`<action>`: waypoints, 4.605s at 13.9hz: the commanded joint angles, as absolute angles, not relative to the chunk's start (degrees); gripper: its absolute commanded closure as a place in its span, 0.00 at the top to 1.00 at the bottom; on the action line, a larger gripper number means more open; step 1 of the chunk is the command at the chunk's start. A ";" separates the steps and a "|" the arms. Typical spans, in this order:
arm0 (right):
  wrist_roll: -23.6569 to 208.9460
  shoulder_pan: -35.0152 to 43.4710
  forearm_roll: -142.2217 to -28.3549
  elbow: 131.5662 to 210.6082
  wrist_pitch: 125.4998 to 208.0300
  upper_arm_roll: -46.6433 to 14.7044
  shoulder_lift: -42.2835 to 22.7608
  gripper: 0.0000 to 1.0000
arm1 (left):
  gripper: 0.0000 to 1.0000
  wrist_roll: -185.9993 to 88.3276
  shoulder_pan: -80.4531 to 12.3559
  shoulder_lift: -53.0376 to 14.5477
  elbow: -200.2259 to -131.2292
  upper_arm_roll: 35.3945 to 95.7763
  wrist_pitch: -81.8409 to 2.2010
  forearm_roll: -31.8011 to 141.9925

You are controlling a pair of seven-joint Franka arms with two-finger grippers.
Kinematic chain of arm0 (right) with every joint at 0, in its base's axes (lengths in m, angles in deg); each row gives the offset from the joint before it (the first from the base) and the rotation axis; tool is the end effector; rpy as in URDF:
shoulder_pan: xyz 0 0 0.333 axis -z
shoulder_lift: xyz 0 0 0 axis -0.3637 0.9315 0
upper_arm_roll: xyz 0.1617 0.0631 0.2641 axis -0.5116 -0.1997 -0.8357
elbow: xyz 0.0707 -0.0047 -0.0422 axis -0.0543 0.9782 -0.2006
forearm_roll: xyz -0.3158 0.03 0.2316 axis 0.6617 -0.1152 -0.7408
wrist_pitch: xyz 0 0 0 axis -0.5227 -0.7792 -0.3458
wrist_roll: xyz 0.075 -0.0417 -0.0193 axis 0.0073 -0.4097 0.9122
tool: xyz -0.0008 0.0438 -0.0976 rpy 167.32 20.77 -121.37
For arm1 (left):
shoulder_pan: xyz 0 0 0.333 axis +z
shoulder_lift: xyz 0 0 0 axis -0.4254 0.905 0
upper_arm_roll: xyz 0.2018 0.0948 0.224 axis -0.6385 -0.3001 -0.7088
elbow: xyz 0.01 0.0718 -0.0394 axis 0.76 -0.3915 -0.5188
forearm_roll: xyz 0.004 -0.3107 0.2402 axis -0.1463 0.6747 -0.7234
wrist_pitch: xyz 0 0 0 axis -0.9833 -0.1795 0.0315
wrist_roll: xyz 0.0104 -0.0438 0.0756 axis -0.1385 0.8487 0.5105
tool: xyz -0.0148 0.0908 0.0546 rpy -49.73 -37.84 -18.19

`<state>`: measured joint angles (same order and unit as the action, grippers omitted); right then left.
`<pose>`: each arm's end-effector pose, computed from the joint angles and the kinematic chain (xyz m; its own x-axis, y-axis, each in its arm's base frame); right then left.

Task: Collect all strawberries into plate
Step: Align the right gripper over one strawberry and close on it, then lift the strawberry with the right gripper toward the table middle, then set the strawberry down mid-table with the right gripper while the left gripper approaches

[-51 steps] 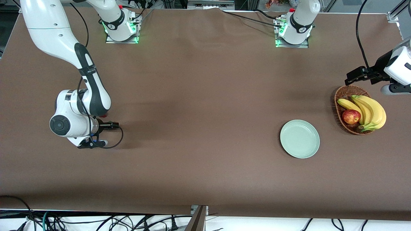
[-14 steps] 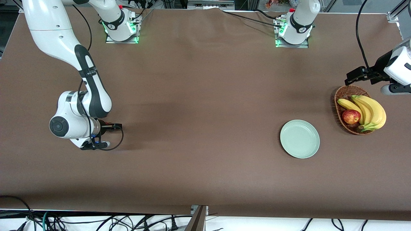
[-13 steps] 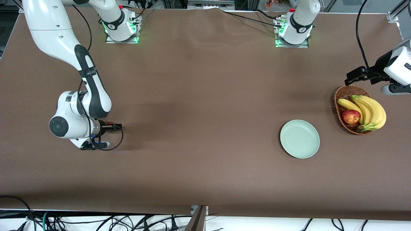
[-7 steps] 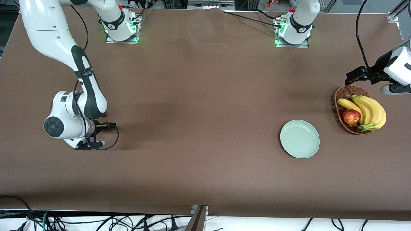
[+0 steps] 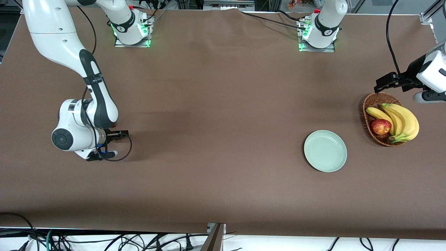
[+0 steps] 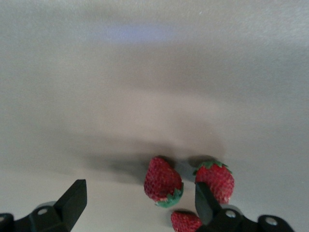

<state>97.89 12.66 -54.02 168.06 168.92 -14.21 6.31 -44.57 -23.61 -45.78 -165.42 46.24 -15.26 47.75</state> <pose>0.6448 0.0283 0.1825 0.9414 0.1605 -0.2967 0.1546 -0.9870 -0.0433 0.5453 0.0225 0.5609 0.9908 0.0854 -0.1051 0.0884 -0.9958 0.0248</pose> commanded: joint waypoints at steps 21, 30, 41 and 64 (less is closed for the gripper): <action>101.85 13.68 -50.20 159.25 161.63 -14.39 8.43 0.99 | 1.00 -44.32 -23.68 -45.39 -164.63 46.56 -15.38 46.54; 101.06 13.33 -50.20 161.71 161.54 -14.39 10.63 0.29 | 1.00 -44.32 -23.68 -45.39 -164.63 46.56 -15.38 46.54; 82.66 11.14 -51.69 155.49 161.62 -22.02 10.19 0.00 | 1.00 -44.32 -24.03 -45.13 -164.63 46.64 -15.21 46.54; 28.20 -19.11 -58.20 152.57 200.84 -23.98 16.44 1.00 | 1.00 -45.72 -23.51 -41.80 -164.54 48.49 -14.59 48.55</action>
<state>27.81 -20.36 -58.88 152.80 203.53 -24.92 17.72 -45.25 -24.16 -43.25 -165.43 48.41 -15.21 47.83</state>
